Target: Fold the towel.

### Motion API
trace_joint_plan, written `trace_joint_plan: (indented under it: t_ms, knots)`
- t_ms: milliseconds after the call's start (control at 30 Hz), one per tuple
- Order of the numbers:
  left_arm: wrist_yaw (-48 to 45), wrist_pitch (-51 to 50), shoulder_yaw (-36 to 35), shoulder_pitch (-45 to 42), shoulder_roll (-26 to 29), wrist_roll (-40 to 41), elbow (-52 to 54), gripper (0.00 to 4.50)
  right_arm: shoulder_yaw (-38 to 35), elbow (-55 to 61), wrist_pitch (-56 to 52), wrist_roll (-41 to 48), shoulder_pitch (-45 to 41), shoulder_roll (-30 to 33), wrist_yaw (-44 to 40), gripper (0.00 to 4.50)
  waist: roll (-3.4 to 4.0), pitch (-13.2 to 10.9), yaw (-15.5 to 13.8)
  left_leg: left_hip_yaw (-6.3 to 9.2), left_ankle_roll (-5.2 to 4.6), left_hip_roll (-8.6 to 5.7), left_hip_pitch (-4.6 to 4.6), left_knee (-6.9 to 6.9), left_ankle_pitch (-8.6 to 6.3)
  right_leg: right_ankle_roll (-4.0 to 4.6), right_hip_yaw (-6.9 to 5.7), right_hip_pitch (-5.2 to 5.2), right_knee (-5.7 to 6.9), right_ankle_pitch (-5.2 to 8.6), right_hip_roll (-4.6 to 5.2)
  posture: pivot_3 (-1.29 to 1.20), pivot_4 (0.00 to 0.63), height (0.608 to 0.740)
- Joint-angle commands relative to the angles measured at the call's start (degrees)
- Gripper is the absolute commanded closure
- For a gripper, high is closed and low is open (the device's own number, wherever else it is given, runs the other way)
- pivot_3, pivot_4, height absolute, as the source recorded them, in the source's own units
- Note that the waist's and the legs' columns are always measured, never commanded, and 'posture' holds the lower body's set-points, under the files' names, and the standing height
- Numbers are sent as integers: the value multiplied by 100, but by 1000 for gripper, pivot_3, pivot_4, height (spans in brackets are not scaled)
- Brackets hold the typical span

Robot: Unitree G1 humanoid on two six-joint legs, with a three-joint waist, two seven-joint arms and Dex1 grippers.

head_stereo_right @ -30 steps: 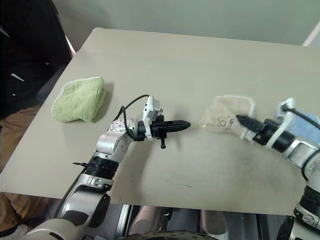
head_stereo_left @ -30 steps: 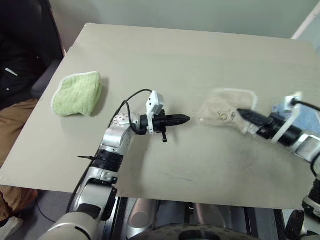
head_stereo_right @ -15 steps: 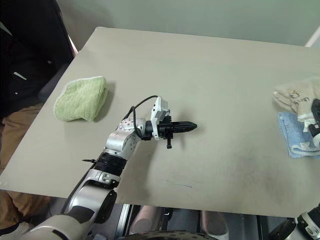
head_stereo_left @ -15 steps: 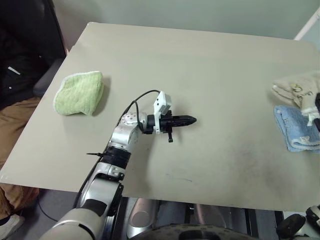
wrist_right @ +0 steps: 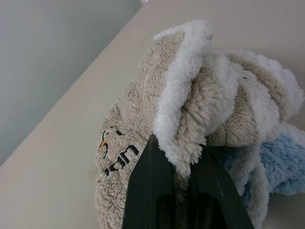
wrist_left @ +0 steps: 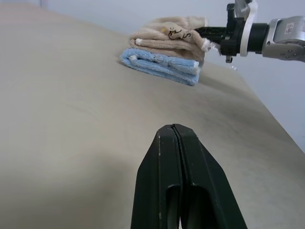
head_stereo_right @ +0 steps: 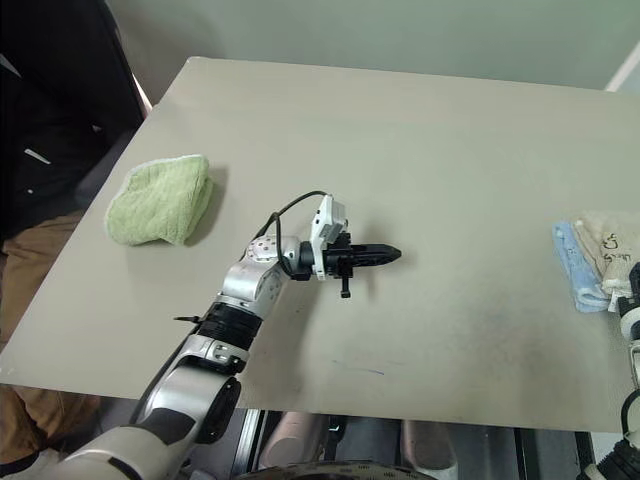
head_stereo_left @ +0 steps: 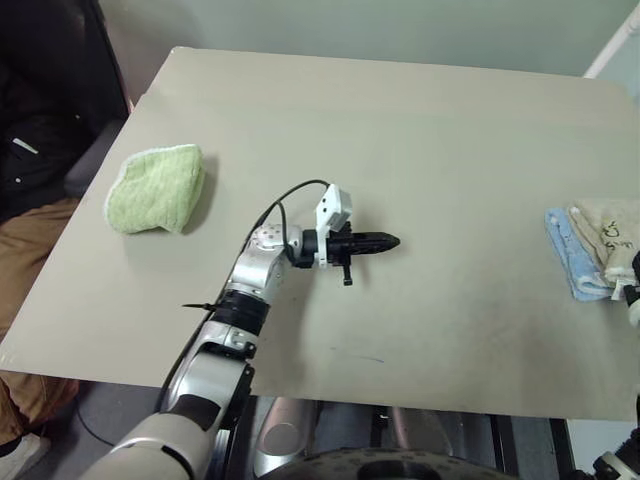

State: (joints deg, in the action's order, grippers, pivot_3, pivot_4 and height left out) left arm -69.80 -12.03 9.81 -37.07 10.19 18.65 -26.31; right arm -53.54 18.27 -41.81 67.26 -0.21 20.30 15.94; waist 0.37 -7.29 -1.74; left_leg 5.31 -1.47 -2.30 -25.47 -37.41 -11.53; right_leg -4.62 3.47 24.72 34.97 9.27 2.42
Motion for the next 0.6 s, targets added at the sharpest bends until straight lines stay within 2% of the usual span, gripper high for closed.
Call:
trace_joint_plan:
  t_ms: [33, 333, 467, 600]
  knots:
    - [-11, 88, -57, -55, 8, 15, 74, 4500, 104, 212, 192, 137, 50, -20, 78, 4464, 1, 1, -1, 1, 0, 0, 0, 0, 0, 1, -1, 0, 1, 0, 0, 0, 150, 740]
    - [-2, 84, -34, -13, 6, 2, 126, 4500, 329, 148, 382, 66, 247, 57, 80, 4464, 1, 1, -2, 0, 2, -1, -2, 0, -1, 1, 0, 0, -2, 2, 0, 0, 150, 740]
    - [30, 125, -40, -94, -106, 10, 8, 4500, 256, -87, 484, 327, 0, 23, 361, 4464, 1, 1, -2, 0, 4, 0, -2, 0, -2, 1, 0, 0, -2, 1, 0, 0, 150, 740]
    - [33, 137, -51, -103, -135, 0, -16, 4500, 254, -349, 578, 190, 24, 38, 503, 4464, 1, 1, -7, 0, 4, 0, -1, -1, -2, 0, 0, -1, -1, -1, 0, 0, 150, 740]
